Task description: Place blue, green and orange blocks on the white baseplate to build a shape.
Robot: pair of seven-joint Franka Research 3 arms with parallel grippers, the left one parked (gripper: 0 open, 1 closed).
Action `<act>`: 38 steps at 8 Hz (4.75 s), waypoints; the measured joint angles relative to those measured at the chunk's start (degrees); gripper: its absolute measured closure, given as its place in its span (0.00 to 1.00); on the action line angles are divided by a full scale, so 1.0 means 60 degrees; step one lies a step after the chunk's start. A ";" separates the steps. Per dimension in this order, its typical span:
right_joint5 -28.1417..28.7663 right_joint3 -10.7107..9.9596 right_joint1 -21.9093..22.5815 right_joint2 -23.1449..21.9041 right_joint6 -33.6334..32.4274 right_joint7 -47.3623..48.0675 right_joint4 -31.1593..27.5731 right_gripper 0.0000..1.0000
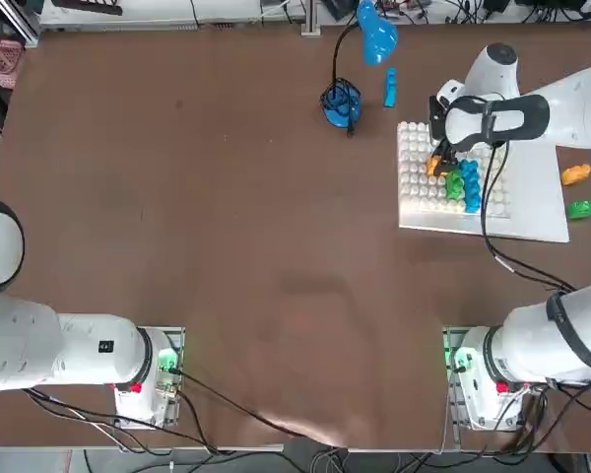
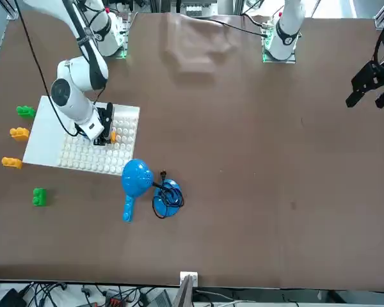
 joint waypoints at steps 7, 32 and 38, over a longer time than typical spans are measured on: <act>0.0000 0.0000 -0.0014 0.0145 0.0140 0.0000 -0.0008 0.63; 0.1980 -0.0998 -0.0280 0.0714 -0.1401 0.3408 0.4450 0.00; 0.1967 -0.3253 0.2108 0.2192 -0.1888 1.2028 0.6474 0.00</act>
